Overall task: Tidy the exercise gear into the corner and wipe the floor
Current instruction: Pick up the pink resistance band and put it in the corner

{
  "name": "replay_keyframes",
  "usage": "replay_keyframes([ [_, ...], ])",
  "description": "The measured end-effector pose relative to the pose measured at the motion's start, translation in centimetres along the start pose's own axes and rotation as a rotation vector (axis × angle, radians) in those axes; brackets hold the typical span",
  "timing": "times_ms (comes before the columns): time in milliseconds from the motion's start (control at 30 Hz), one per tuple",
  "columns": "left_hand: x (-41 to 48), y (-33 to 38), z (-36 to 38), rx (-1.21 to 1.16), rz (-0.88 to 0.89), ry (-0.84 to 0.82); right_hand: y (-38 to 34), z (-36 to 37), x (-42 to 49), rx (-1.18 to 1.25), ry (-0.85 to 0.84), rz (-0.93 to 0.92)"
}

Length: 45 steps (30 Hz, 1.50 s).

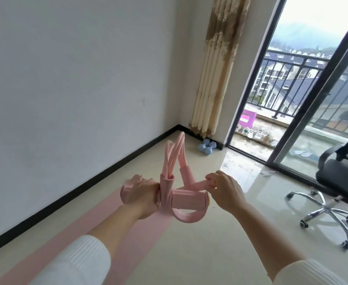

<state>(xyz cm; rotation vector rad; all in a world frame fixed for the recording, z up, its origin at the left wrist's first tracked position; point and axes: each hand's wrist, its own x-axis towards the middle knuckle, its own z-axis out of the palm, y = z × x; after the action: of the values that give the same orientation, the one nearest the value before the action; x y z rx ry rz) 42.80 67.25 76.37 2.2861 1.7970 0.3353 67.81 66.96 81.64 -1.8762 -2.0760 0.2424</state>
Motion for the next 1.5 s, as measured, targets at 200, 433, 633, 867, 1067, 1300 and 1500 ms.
replay_keyframes([
  [200, 16.2, 1.9, 1.8, 0.067, 0.081, -0.022, 7.5, 0.8, 13.2, 0.019, 0.055, 0.071],
  [433, 35.6, 3.7, 1.0, 0.085, 0.129, -0.047, 14.3, 0.9, 31.5, 0.036, 0.078, 0.135],
  [633, 50.3, 4.2, 3.0, 0.026, 0.15, -0.076, 20.4, 0.9, 43.2, 0.001, 0.042, 0.201],
  [867, 68.6, 6.2, 8.8, -0.047, 0.12, -0.113, 29.3, 1.6, 60.0, -0.029, 0.035, 0.146],
  [1067, 82.4, 8.8, 9.6, -0.025, -0.101, -0.104, 37.2, 1.6, 75.1, 0.063, 0.01, 0.186],
  [1300, 95.6, 6.5, 10.5, 0.062, -0.227, -0.245, 41.2, 5.1, 88.3, 0.085, -0.065, 0.182],
  [1500, 107.8, 2.8, 12.2, 0.146, -0.128, -0.241, 43.3, 11.3, 99.6, 0.2, -0.075, 0.295],
])
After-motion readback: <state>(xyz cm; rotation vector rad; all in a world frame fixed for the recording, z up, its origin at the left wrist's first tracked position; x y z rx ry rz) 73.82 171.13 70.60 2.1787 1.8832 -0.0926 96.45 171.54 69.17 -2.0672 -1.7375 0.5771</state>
